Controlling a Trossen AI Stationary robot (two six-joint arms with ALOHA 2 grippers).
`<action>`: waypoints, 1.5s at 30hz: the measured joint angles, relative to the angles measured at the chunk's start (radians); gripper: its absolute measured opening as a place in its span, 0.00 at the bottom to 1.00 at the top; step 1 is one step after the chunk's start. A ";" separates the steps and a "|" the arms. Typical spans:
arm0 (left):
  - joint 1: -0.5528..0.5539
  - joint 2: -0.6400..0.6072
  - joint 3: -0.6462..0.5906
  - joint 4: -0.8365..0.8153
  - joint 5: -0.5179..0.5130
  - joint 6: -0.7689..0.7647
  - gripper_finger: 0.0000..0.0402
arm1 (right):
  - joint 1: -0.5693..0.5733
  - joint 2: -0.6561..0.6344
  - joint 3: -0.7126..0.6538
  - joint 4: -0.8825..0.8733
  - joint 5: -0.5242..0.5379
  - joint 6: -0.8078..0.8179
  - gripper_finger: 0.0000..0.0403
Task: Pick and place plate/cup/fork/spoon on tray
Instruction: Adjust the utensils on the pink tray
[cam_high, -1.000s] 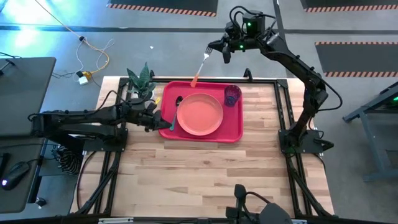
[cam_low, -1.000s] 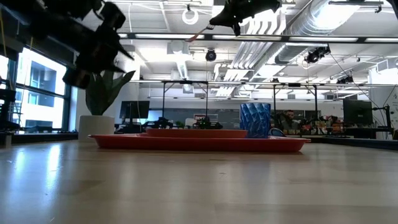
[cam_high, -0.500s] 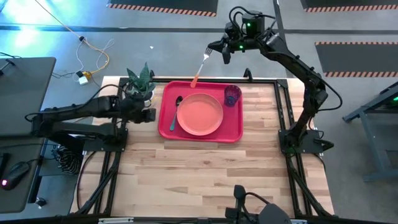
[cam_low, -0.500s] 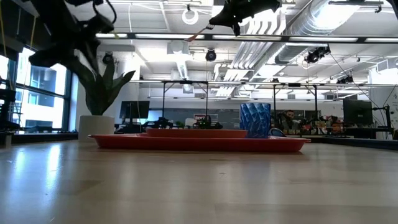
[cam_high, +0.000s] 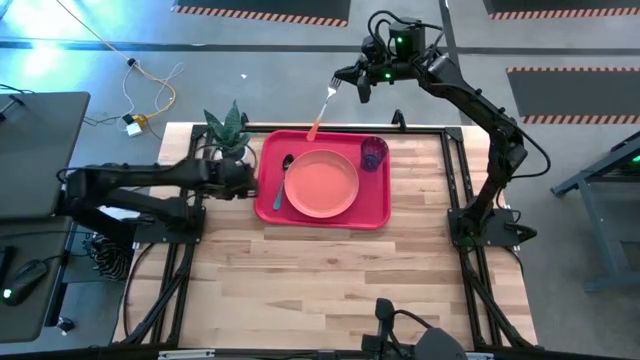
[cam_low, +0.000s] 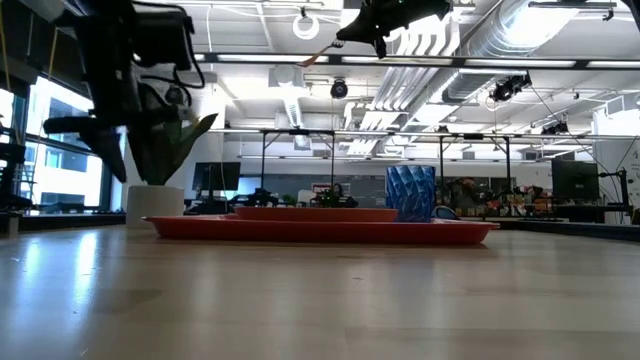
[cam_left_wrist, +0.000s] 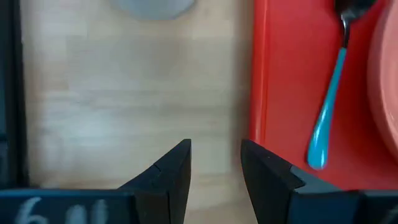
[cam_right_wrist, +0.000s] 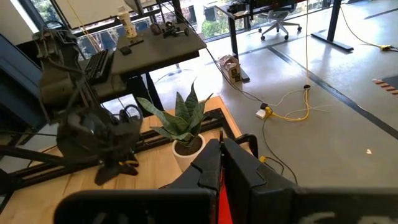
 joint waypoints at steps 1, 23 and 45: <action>0.000 0.025 0.000 0.017 -0.013 0.000 0.32 | 0.000 0.000 0.000 0.000 0.000 0.000 0.00; 0.121 0.323 -0.001 0.239 0.062 0.116 0.32 | 0.000 0.000 0.000 -0.054 0.000 0.001 0.00; 0.124 0.402 0.012 0.365 0.125 0.152 0.32 | 0.000 0.001 0.000 -0.061 0.000 -0.004 0.00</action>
